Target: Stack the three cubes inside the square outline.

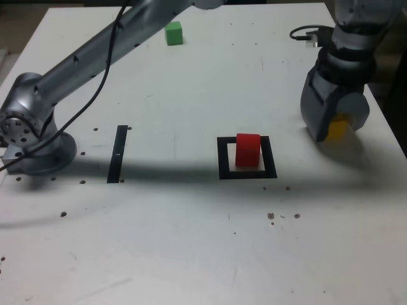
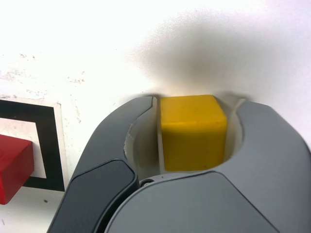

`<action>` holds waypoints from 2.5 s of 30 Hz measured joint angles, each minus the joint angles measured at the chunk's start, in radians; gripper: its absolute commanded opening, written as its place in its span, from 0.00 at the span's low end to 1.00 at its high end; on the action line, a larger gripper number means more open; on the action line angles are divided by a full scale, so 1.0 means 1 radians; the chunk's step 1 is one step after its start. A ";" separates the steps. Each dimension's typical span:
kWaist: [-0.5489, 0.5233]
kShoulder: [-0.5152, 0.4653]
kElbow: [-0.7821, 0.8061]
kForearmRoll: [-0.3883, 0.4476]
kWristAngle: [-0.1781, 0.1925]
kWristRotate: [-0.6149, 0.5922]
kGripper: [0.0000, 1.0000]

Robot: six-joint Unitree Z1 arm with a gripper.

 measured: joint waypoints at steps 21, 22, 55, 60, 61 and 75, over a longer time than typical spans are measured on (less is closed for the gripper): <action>-0.007 -0.150 0.200 -0.047 -0.002 0.017 0.31; -0.011 -0.172 0.232 -0.053 -0.003 0.017 0.31; -0.153 -0.564 0.795 -0.194 -0.023 0.048 0.31; -0.163 -0.591 0.826 -0.215 -0.018 0.057 0.31; -0.163 -0.593 0.829 -0.222 -0.018 0.060 0.31; -0.166 -0.588 0.883 -0.308 0.003 0.088 0.31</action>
